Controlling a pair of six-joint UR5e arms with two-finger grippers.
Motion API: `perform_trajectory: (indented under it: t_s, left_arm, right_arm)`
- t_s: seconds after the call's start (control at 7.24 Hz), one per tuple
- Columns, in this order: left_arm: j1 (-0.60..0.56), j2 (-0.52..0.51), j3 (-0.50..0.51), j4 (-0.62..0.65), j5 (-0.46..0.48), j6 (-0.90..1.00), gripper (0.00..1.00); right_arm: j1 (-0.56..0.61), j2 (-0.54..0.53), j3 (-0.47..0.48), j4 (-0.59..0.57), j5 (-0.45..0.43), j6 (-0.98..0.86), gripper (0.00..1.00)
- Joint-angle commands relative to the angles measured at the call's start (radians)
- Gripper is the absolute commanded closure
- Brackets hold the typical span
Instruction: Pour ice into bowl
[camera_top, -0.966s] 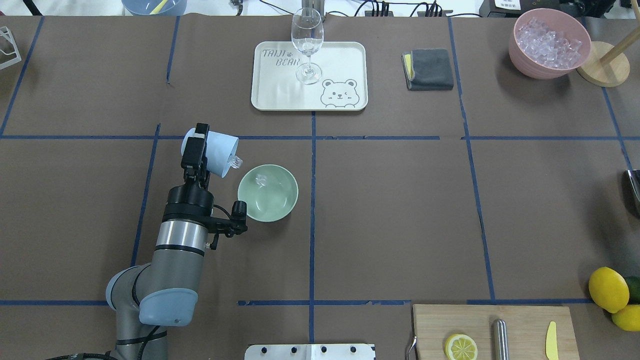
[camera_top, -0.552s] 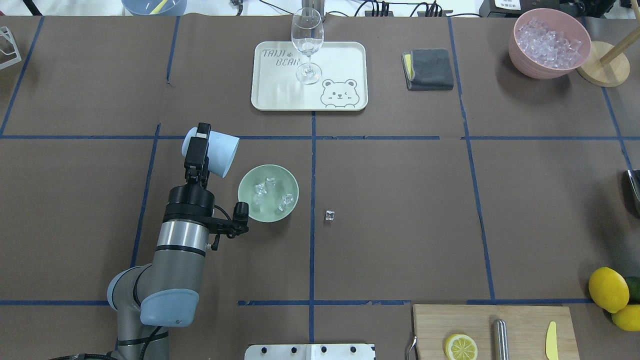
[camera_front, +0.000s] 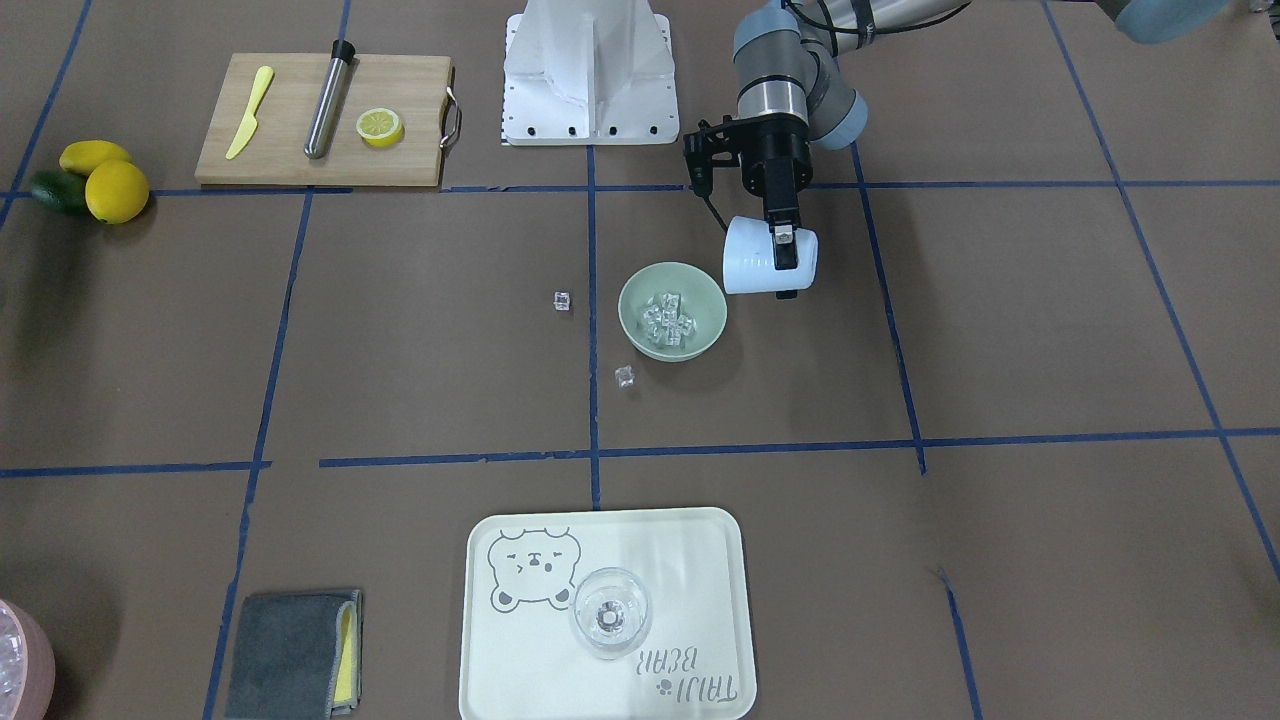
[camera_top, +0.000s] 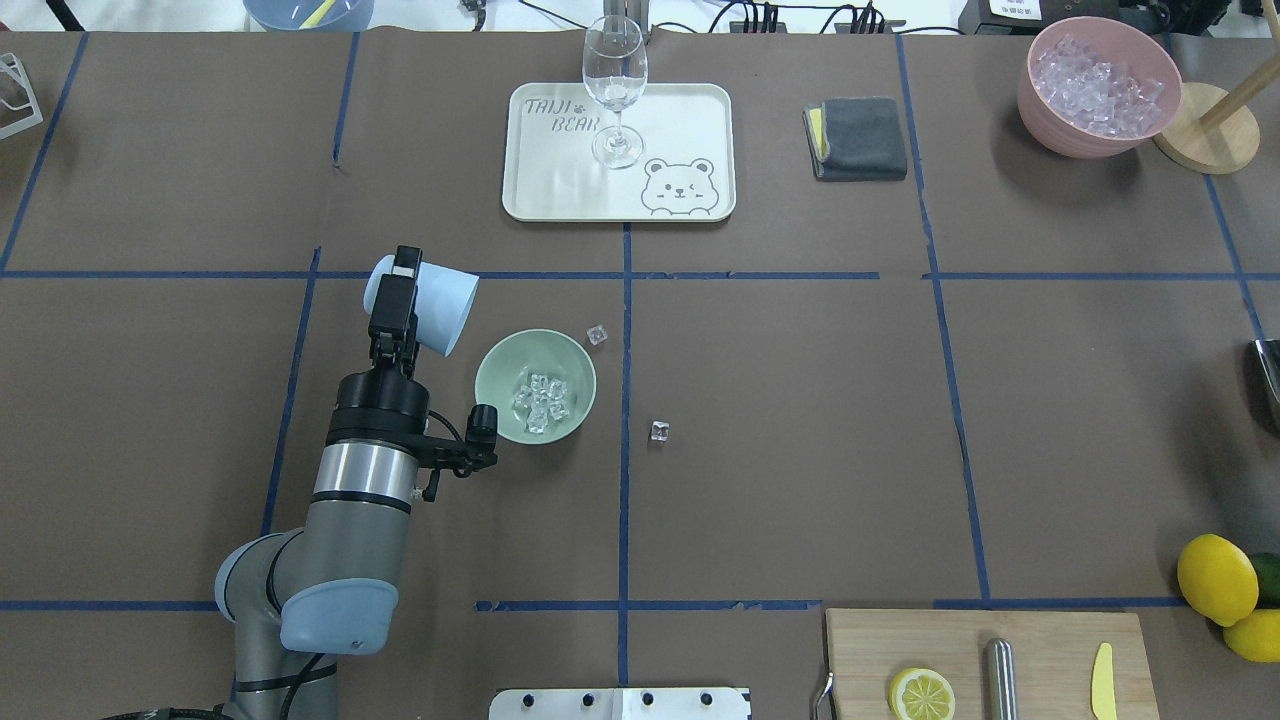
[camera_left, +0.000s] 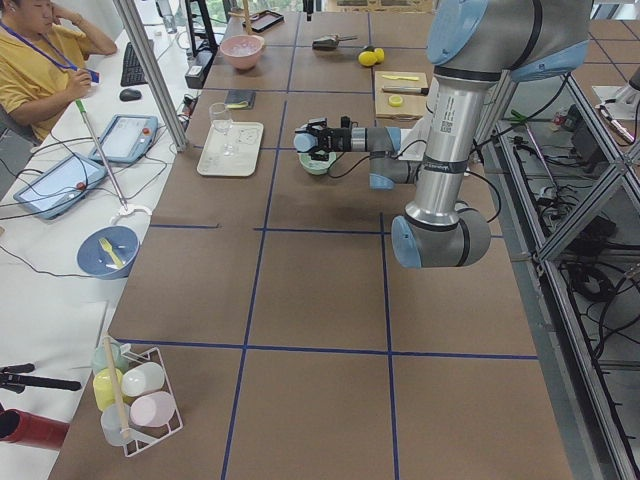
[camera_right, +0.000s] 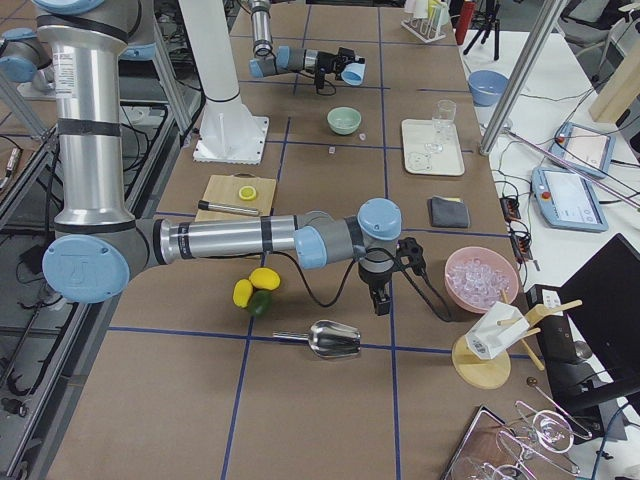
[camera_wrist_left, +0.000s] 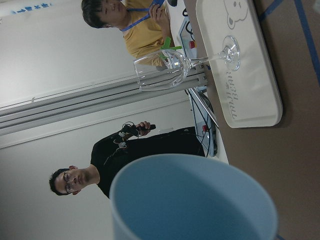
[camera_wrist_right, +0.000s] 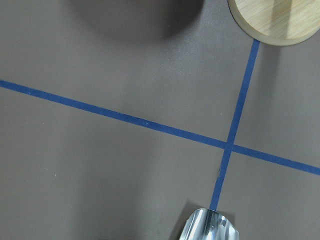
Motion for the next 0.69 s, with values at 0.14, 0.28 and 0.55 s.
perform_trajectory:
  t_s: [0.14,0.28,0.55]
  left_arm:
    - [-0.001,-0.001,0.0,-0.007,-0.001,-0.001,1.0]
    - [-0.001,0.001,-0.005,-0.013,-0.001,-0.001,1.0]
    - [-0.001,0.001,-0.005,-0.125,-0.001,0.001,1.0]
  right_arm:
    - [0.002,0.001,0.002,0.0,0.0,0.0,0.0]
    - [0.002,0.001,0.002,0.0,0.0,-0.002,0.0]
    - [0.002,0.001,0.002,0.0,0.0,0.0,0.0]
